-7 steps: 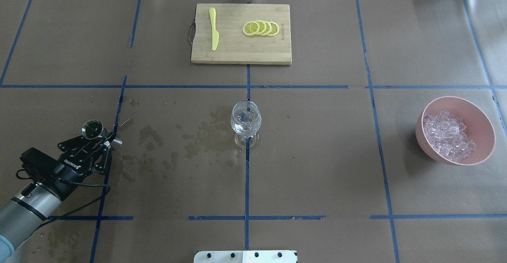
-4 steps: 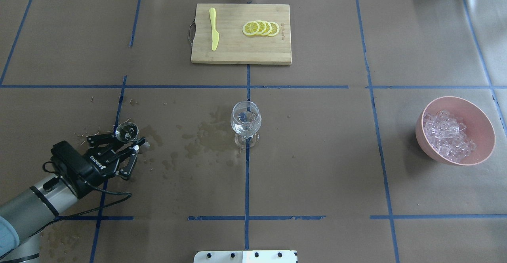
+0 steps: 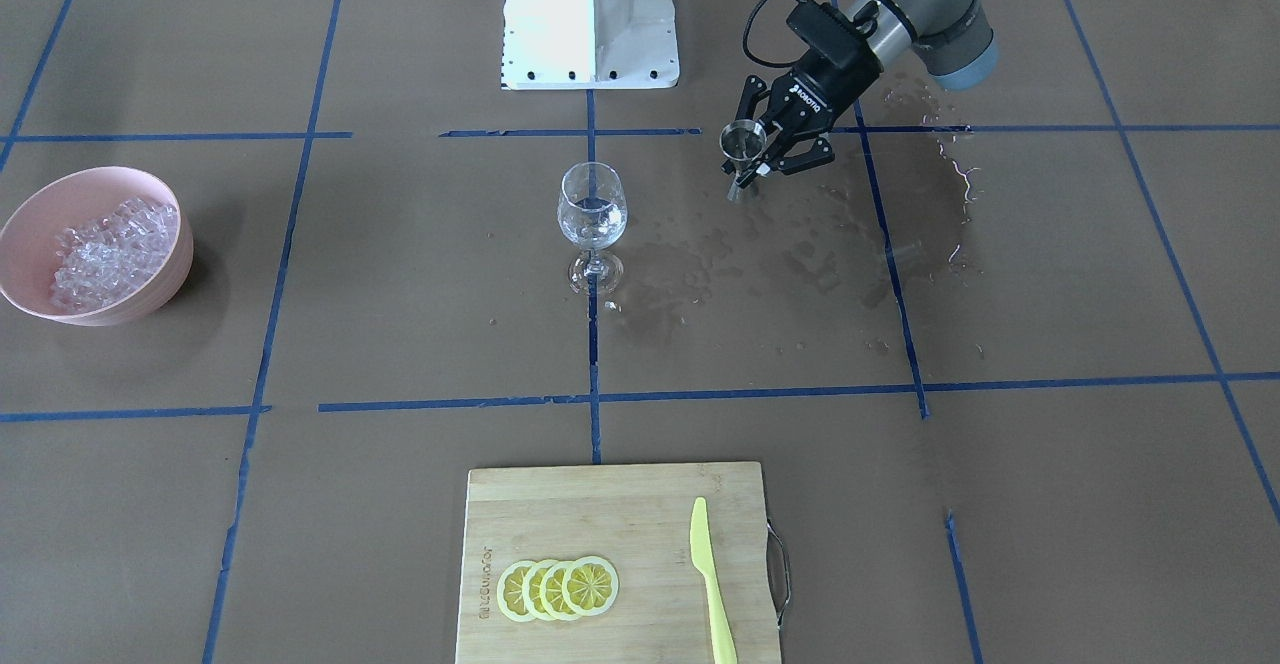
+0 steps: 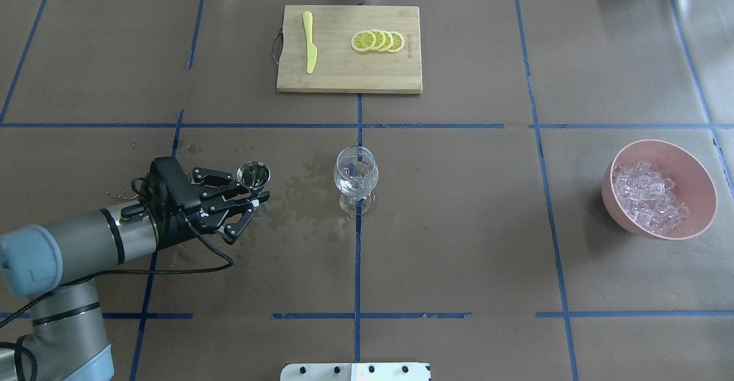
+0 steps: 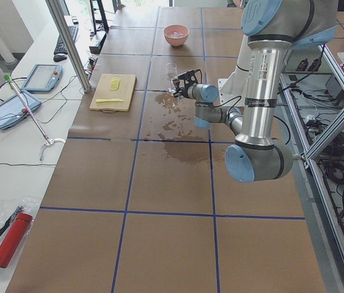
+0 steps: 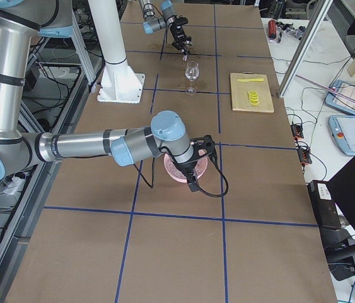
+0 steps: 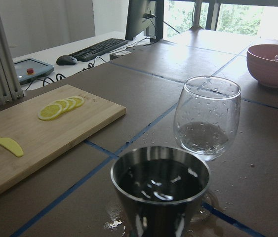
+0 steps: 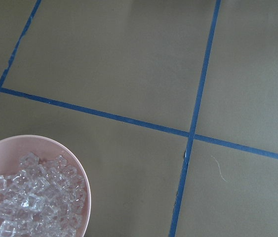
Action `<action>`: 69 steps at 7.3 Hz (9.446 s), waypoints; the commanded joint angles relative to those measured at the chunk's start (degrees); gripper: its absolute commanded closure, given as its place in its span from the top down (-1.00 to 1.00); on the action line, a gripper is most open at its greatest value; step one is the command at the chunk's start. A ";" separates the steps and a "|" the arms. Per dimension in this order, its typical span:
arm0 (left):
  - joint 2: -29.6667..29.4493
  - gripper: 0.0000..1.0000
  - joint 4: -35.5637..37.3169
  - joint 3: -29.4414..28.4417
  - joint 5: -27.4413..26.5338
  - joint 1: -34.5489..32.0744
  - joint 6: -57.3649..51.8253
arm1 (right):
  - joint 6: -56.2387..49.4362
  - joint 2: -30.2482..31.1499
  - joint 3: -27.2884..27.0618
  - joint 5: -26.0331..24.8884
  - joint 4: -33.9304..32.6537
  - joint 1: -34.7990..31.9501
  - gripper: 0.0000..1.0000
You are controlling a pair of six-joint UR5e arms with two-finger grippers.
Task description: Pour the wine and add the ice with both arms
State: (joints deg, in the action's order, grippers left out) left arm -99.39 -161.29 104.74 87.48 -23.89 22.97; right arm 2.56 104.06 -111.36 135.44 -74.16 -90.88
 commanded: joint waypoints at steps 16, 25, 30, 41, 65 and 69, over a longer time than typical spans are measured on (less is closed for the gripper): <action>-20.39 -1.00 52.28 8.55 8.58 -3.10 -7.94 | -0.19 0.00 0.88 -0.17 0.07 0.00 1.00; -28.47 -1.00 75.30 9.87 7.97 -3.01 -9.61 | -0.27 0.00 1.06 -0.17 0.07 0.00 1.00; -34.71 -1.00 90.06 9.69 4.54 -3.01 -10.49 | -0.19 0.00 0.97 -0.17 0.07 0.00 1.00; -44.13 -1.00 106.79 3.90 -1.51 1.21 -11.99 | -0.27 0.00 1.06 -0.17 0.07 0.00 1.00; -0.18 -1.00 47.59 22.97 -2.75 -8.19 -5.59 | -0.01 -0.08 0.97 0.00 0.07 0.00 1.00; 20.07 -1.00 -3.66 5.61 -16.16 -7.93 2.69 | -0.01 -0.08 0.97 0.00 0.15 0.00 1.00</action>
State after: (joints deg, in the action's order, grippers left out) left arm -83.80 -150.61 116.51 75.33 -31.94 24.17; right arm 2.55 103.97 -110.39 135.44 -74.07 -90.88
